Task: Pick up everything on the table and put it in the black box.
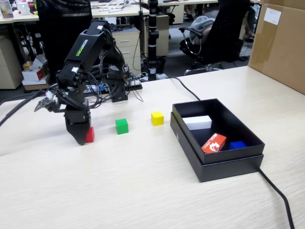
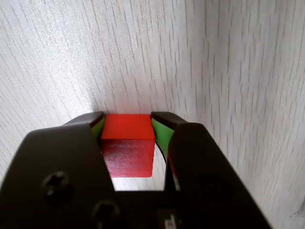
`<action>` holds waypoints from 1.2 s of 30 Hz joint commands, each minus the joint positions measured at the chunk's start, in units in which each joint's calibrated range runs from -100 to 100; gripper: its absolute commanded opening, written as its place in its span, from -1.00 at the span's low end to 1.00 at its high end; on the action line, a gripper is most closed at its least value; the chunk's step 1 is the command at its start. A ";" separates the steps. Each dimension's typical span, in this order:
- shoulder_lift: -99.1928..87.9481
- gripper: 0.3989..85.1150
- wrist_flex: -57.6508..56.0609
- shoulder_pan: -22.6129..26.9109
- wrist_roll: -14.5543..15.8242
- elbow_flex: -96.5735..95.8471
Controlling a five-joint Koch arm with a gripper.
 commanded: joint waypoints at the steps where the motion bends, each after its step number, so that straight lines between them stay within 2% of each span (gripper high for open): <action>1: -0.34 -0.92 0.71 -0.05 0.20 1.37; 5: -4.13 -0.93 -0.07 -0.05 0.15 1.55; 9: -15.60 -0.93 -2.84 0.63 0.24 2.27; 15: -32.82 -0.93 -5.17 4.40 1.95 2.27; 18: -38.21 -0.93 -5.17 7.72 4.00 1.73; 20: -42.80 -0.93 -6.03 12.06 6.89 1.64; 27: -46.47 -0.93 -6.90 22.66 14.31 7.17; 29: -42.80 -0.93 -6.90 26.13 16.56 11.97; 32: -35.57 -0.93 -7.07 28.18 17.92 19.59; 36: -16.29 -0.93 -8.80 31.94 20.07 37.81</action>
